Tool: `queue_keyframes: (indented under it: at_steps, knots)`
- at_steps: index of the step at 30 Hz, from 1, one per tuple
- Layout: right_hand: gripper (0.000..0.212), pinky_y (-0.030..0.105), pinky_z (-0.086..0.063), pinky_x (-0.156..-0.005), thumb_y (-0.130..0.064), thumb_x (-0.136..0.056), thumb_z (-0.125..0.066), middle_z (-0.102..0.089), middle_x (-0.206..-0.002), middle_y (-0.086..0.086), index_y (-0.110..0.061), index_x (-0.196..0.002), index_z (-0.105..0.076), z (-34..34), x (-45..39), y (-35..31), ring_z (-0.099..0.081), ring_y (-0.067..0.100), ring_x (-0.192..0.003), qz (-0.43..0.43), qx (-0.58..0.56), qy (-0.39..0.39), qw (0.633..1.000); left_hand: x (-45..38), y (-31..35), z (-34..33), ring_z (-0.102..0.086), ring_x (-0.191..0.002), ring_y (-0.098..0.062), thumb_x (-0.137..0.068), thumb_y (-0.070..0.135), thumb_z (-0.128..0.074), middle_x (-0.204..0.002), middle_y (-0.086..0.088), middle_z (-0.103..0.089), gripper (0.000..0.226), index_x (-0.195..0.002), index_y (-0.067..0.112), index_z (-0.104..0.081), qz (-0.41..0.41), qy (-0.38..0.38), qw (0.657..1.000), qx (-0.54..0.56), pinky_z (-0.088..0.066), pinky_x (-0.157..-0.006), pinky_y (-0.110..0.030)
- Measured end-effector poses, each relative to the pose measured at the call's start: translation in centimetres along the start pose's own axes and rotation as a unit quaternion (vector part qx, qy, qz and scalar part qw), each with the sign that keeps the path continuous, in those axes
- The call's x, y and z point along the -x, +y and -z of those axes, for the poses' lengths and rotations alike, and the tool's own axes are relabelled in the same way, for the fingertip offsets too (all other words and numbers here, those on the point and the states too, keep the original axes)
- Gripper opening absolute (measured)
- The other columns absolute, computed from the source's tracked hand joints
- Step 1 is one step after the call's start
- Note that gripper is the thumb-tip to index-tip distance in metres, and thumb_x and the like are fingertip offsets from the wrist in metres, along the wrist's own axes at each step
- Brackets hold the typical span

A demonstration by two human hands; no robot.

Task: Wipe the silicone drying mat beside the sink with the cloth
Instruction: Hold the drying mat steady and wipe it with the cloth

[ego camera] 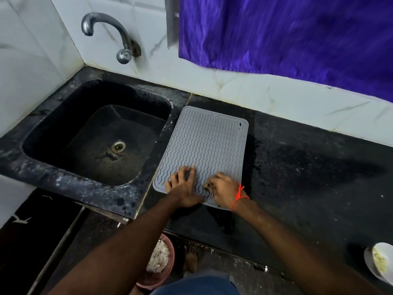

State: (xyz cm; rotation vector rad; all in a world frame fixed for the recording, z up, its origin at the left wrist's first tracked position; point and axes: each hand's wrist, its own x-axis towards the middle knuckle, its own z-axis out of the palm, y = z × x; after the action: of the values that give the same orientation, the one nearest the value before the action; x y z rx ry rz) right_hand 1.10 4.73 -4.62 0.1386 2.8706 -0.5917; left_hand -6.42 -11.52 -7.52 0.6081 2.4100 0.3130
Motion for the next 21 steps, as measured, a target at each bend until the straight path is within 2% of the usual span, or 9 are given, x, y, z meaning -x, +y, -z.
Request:
queue_keyframes:
  at_steps: [3,5,7,8,10,11,15,19,21]
  knots:
    - [0.025,0.024,-0.045,-0.092,-0.021,-0.085,-0.064,-0.066,-0.110,0.000,-0.023,-0.109,-0.069,1.9,-0.1,0.5,-0.059,0.018,-0.108,0.002,-0.034,-0.136,0.990,-0.2,-0.1,0.3,0.003,-0.142,-0.042,-0.068,0.075,-0.065,-0.154,0.008,0.018,0.125,-0.152,0.038,0.020,-0.012,-0.017,1.000,0.001,-0.010,-0.115,-0.057]
    - [0.026,0.029,-0.048,-0.097,-0.022,-0.086,-0.067,-0.069,-0.113,0.002,-0.021,-0.111,-0.069,3.5,-1.1,1.1,-0.062,0.019,-0.107,-0.037,-0.111,-0.182,0.976,-0.4,-0.2,0.8,0.004,-0.142,-0.041,-0.067,0.072,-0.068,-0.152,0.010,0.019,0.126,-0.152,0.038,0.019,-0.021,-0.030,0.999,-0.001,-0.010,-0.115,-0.056]
    - [0.024,0.037,-0.049,-0.098,-0.020,-0.088,-0.066,-0.069,-0.113,0.006,-0.016,-0.111,-0.069,5.1,-2.8,2.0,-0.062,0.023,-0.107,-0.068,-0.176,-0.105,0.977,-0.5,-0.4,1.3,0.006,-0.142,-0.041,-0.067,0.066,-0.073,-0.153,0.010,0.019,0.128,-0.152,0.038,0.019,-0.031,-0.050,0.998,0.005,-0.009,-0.115,-0.058]
    - [0.023,0.036,-0.048,-0.097,-0.018,-0.090,-0.064,-0.068,-0.114,0.008,-0.014,-0.112,-0.068,5.7,-3.8,2.4,-0.062,0.025,-0.108,-0.078,-0.189,-0.046,0.978,-0.5,-0.5,1.6,0.006,-0.142,-0.040,-0.068,0.062,-0.075,-0.153,0.010,0.018,0.127,-0.152,0.039,0.019,-0.038,-0.059,0.998,0.010,-0.009,-0.115,-0.058]
    - [0.027,0.030,-0.044,-0.097,-0.014,-0.092,-0.059,-0.063,-0.120,0.012,-0.011,-0.118,-0.064,6.4,-6.0,3.1,-0.058,0.028,-0.114,-0.085,-0.152,0.042,0.984,-0.6,-0.8,2.2,0.000,-0.140,-0.038,-0.073,0.053,-0.074,-0.150,0.014,0.012,0.120,-0.152,0.041,0.015,-0.052,-0.064,0.996,0.032,-0.013,-0.115,-0.056]
    - [0.030,0.030,-0.041,-0.100,-0.012,-0.093,-0.057,-0.059,-0.125,0.012,-0.011,-0.122,-0.062,6.3,-6.8,3.2,-0.054,0.029,-0.118,-0.084,-0.109,0.058,0.989,-0.6,-1.1,2.5,-0.004,-0.138,-0.036,-0.076,0.048,-0.072,-0.147,0.017,0.008,0.113,-0.152,0.043,0.012,-0.056,-0.063,0.995,0.051,-0.016,-0.113,-0.053]
    - [0.033,0.033,-0.043,-0.103,-0.010,-0.089,-0.057,-0.054,-0.122,0.004,-0.019,-0.120,-0.062,3.6,-6.8,2.8,-0.052,0.026,-0.116,-0.039,0.009,0.037,0.999,-0.6,-1.7,2.7,-0.015,-0.132,-0.030,-0.090,0.035,-0.058,-0.146,0.017,-0.005,0.084,-0.153,0.047,-0.002,-0.054,-0.028,0.994,0.096,-0.020,-0.108,-0.047]
    - [0.030,0.032,-0.050,-0.095,-0.013,-0.086,-0.059,-0.055,-0.114,0.000,-0.021,-0.114,-0.064,1.3,-3.3,1.3,-0.057,0.022,-0.106,0.009,0.018,0.039,0.999,-0.5,-0.9,2.0,-0.021,-0.131,-0.030,-0.094,0.032,-0.052,-0.150,0.006,-0.016,0.067,-0.150,0.043,-0.017,-0.038,0.050,0.992,0.108,-0.022,-0.108,-0.051]
    - [0.025,0.028,-0.048,-0.091,-0.014,-0.088,-0.058,-0.059,-0.109,-0.001,-0.022,-0.109,-0.068,1.4,-2.1,1.2,-0.058,0.019,-0.104,0.034,-0.016,-0.043,0.998,-0.3,-0.3,1.6,-0.024,-0.130,-0.029,-0.095,0.038,-0.051,-0.149,0.001,-0.019,0.063,-0.150,0.040,-0.020,-0.033,0.080,0.993,0.082,-0.024,-0.108,-0.050]
